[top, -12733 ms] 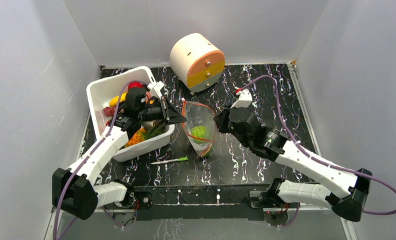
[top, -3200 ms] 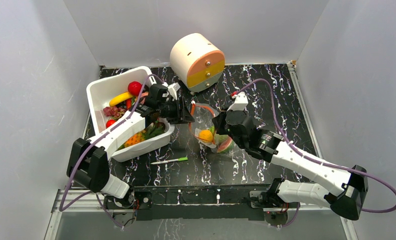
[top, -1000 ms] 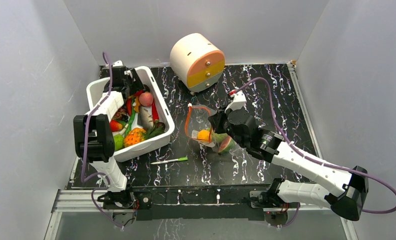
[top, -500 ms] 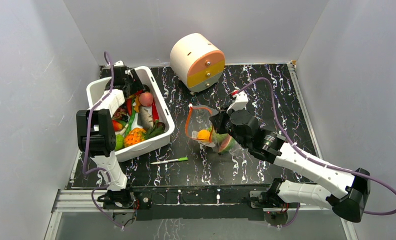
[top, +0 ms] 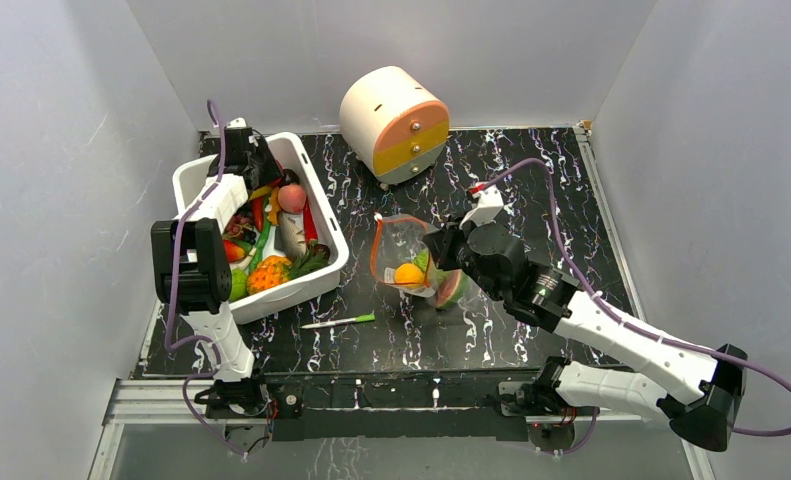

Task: Place the food in the zip-top bag and seal the zipper
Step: Pick up the fake fruit from the bin.

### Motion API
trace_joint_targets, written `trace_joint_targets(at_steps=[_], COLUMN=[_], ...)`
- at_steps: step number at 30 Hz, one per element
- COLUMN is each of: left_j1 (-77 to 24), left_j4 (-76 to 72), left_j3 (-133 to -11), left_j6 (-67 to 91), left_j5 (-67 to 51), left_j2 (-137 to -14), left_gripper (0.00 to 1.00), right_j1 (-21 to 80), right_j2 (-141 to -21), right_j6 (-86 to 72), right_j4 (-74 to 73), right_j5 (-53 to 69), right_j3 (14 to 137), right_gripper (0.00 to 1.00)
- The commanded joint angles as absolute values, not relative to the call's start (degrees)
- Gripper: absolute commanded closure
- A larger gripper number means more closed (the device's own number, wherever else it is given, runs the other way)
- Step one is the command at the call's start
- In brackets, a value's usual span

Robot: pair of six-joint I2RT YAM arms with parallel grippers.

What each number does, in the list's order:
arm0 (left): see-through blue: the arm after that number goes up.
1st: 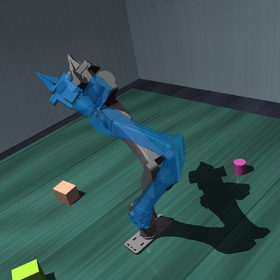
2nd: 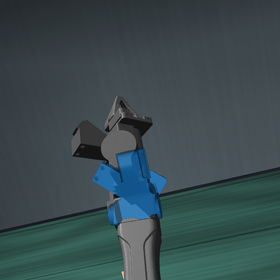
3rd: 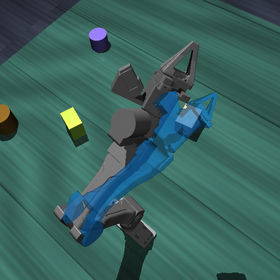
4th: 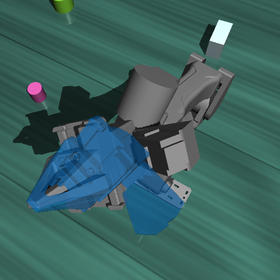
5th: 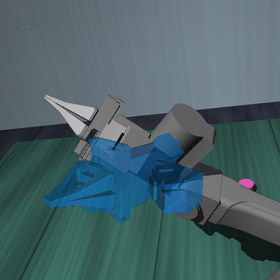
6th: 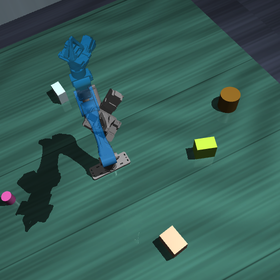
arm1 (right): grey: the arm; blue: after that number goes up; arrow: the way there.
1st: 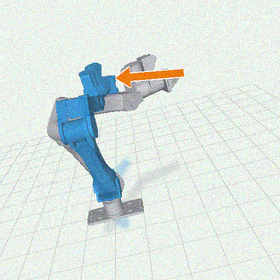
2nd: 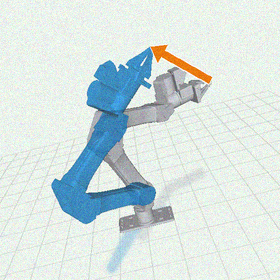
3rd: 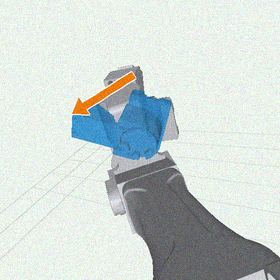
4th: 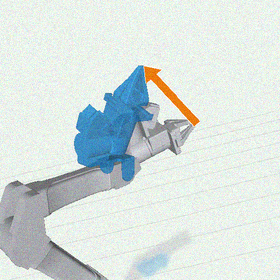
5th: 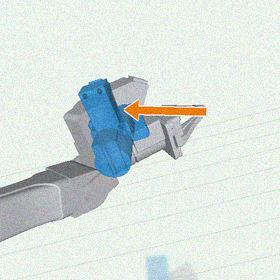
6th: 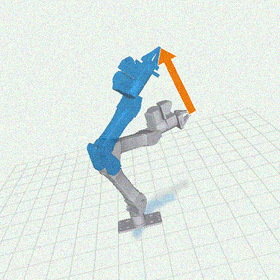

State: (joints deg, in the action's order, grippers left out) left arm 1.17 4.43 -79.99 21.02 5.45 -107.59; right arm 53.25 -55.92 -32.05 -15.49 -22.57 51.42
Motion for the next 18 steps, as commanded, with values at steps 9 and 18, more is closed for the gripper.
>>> trace_joint_targets(at_steps=[9,18], left_j1=[1.44,1.47], left_j4=[4.31,0.01], left_j3=[-83.34,-84.96], left_j6=[18.96,14.59], left_j5=[10.02,10.01], left_j2=[-107.77,-110.46], left_gripper=[0.18,0.08], right_j1=[53.44,53.44], right_j2=[-53.07,-52.88], right_j6=[-31.98,-32.13], right_j4=[-13.32,-13.69], right_j5=[-23.39,-24.30], right_j3=[52.61,52.63], right_gripper=[1.00,1.00])
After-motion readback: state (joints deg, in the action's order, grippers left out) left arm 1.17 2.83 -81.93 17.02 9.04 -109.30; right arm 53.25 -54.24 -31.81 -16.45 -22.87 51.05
